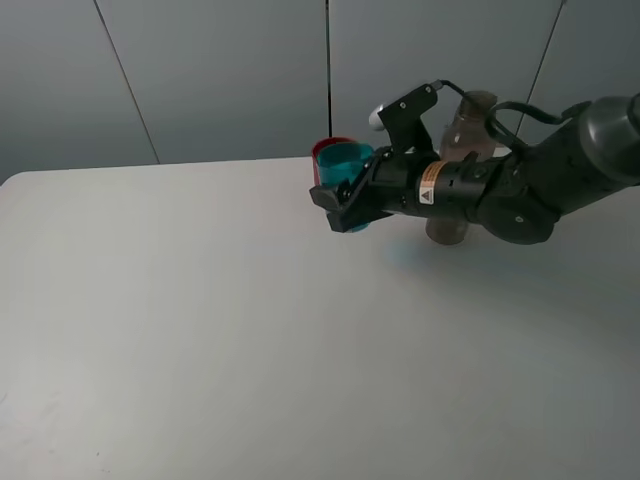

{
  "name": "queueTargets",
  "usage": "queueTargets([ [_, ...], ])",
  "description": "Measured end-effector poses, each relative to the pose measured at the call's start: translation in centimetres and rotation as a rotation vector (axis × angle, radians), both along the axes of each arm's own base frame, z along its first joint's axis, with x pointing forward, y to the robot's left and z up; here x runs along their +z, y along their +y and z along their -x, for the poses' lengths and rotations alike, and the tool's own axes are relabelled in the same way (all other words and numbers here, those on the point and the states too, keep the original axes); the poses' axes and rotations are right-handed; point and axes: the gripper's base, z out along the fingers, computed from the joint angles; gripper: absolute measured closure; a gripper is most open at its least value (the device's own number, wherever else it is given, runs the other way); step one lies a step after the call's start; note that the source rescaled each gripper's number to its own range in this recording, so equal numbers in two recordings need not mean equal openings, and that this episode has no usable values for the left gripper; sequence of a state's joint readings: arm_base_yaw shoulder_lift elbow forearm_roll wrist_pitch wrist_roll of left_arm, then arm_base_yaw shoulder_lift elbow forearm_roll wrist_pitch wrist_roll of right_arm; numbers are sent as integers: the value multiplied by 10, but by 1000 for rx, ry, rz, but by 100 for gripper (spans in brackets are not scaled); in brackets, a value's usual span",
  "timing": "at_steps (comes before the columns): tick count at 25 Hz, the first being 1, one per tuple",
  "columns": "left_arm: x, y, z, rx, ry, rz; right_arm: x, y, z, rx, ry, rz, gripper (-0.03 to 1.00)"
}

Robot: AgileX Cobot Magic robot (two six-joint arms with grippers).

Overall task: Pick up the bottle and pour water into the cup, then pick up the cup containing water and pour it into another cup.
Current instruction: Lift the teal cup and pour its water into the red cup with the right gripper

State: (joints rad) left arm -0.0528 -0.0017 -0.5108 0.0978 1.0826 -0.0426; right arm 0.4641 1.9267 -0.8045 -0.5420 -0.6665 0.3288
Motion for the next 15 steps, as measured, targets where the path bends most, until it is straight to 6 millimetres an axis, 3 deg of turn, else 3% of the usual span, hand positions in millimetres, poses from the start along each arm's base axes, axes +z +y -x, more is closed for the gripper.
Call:
queueTargets([
  [6,0,0,0,0,0,0,28,17,0,-6,17,-12,88],
  [15,0,0,0,0,0,0,61,24,-32,-91,3,81,88],
])
